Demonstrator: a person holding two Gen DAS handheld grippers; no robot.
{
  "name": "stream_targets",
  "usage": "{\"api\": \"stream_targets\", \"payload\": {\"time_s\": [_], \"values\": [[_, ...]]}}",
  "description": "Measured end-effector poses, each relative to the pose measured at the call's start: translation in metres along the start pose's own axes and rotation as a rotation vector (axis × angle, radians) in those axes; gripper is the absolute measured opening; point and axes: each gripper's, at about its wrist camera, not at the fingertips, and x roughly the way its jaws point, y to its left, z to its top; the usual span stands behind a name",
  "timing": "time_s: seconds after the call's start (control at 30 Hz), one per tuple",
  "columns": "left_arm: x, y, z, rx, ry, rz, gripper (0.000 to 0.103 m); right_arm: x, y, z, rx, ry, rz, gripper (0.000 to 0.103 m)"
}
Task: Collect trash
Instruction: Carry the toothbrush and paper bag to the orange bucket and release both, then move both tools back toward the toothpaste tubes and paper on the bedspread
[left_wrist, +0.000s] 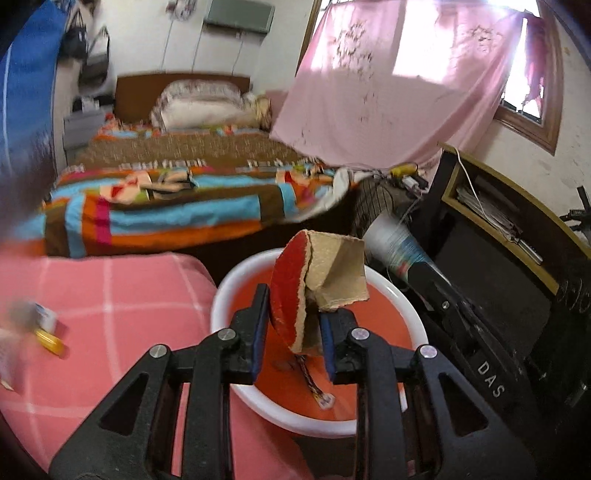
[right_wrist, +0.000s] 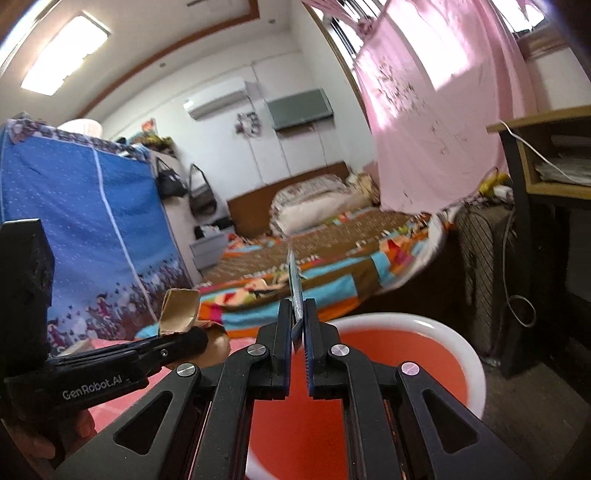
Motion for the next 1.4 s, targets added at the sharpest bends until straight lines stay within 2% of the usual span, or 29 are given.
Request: {"api": "stream_targets", "payload": {"time_s": [0.13, 0.3, 0.47, 0.67, 0.83, 0.9, 0.97, 1.07, 1.13, 1.2, 1.23, 1.27, 1.4], "values": [[0.012, -0.004, -0.002, -0.031, 0.048, -0.011, 0.032, 0.004, -0.014, -0.004, 0.018, 0.046, -0.024, 0.005], [0.021, -0.005, -0.005, -0.052, 0.080, -0.007, 0.047, 0.006, -0.023, -0.005, 0.049, 0.079, -0.040, 0.005], [0.020, -0.002, -0.007, -0.076, 0.079, -0.001, 0.055, 0.006, -0.026, -0.006, 0.065, 0.093, -0.051, 0.006], [0.006, 0.009, -0.006, -0.104, 0.018, 0.023, 0.066, 0.005, -0.022, -0.003, 0.060, 0.082, -0.063, 0.006], [-0.020, 0.026, -0.006, -0.120, -0.080, 0.091, 0.078, 0.000, -0.006, 0.002, 0.024, 0.033, -0.049, 0.009], [-0.034, 0.035, -0.007, -0.125, -0.128, 0.134, 0.084, 0.000, 0.002, 0.005, 0.002, 0.014, -0.042, 0.014], [-0.048, 0.044, -0.008, -0.133, -0.174, 0.177, 0.087, 0.001, 0.010, 0.006, -0.012, 0.003, -0.028, 0.033], [-0.066, 0.061, -0.011, -0.148, -0.229, 0.227, 0.091, 0.001, 0.027, 0.006, -0.034, -0.024, 0.009, 0.043], [-0.079, 0.072, -0.014, -0.168, -0.262, 0.263, 0.103, 0.002, 0.038, 0.006, -0.052, -0.039, 0.025, 0.045], [-0.094, 0.084, -0.021, -0.192, -0.317, 0.312, 0.103, 0.001, 0.052, 0.006, -0.072, -0.062, 0.046, 0.050], [-0.101, 0.090, -0.024, -0.199, -0.336, 0.327, 0.103, 0.001, 0.057, 0.006, -0.080, -0.073, 0.054, 0.065], [-0.107, 0.095, -0.026, -0.204, -0.350, 0.341, 0.103, 0.000, 0.063, 0.006, -0.087, -0.085, 0.062, 0.084], [-0.135, 0.115, -0.035, -0.200, -0.414, 0.426, 0.103, -0.003, 0.087, 0.004, -0.098, -0.155, 0.125, 0.100]]}}
